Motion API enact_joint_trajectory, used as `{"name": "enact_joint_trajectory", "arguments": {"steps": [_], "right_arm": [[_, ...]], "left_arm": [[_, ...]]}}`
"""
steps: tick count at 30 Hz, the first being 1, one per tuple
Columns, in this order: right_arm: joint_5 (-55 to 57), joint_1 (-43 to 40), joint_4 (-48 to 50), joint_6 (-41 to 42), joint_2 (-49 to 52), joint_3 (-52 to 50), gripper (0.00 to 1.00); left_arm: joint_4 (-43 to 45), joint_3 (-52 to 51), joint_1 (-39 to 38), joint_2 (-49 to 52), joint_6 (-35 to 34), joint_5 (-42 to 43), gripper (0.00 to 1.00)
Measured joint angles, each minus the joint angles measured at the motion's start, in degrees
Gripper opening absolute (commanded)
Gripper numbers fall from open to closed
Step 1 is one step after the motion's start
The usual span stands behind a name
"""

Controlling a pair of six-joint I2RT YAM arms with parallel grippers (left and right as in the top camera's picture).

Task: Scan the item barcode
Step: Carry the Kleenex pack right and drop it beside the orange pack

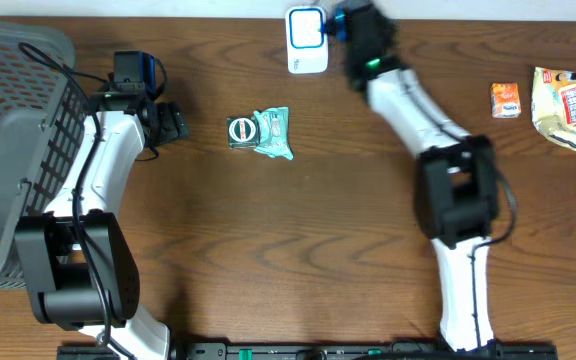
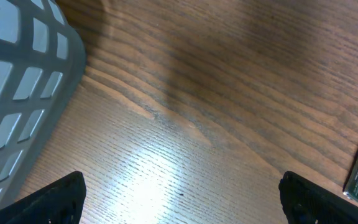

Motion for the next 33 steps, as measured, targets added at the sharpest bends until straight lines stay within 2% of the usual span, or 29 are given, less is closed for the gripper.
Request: {"name": "enact_joint_trajectory", "arguments": {"steps": [6, 8, 9, 10, 11, 12, 16, 24, 33], "right_arm": [[-0.7, -13.7, -21.3, 20.0, -2.3, 0.4, 0.01], [-2.7, -17.3, -25.0, 24.3, -2.3, 0.2, 0.01], [-3.6, -18.9, -26.6, 26.6, -2.3, 0.2, 0.05], [-4.1, -20.3, -27.6, 28.4, -2.3, 0.2, 0.26], [-4.6, -21.6, -28.3, 30.1, -2.3, 0.2, 0.58], [-5.1, -22.7, -29.2, 31.9, -2.3, 0.2, 0.99], [-8.5, -25.2, -32.0, 35.3, -2.3, 0.2, 0.99], [-21.9, -24.3, -32.5, 39.1, -2.4, 0.2, 0.99], [-34.7, -17.4, -30.8, 41.4, -11.1, 0.2, 0.99]], "left_arm": [[0.0, 0.0, 0.0, 0.0, 0.0, 0.0, 0.98], [0.0, 0.0, 0.0, 0.0, 0.0, 0.0, 0.98], [0.0, 0.0, 0.0, 0.0, 0.0, 0.0, 0.98], [0.0, 0.0, 0.0, 0.0, 0.0, 0.0, 0.97], [0.0, 0.0, 0.0, 0.0, 0.0, 0.0, 0.98], [0.0, 0.0, 0.0, 0.0, 0.0, 0.0, 0.98], [0.0, 0.0, 0.0, 0.0, 0.0, 0.0, 0.98], [0.0, 0.0, 0.0, 0.0, 0.0, 0.0, 0.97], [0.0, 0.0, 0.0, 0.0, 0.0, 0.0, 0.98]]}}
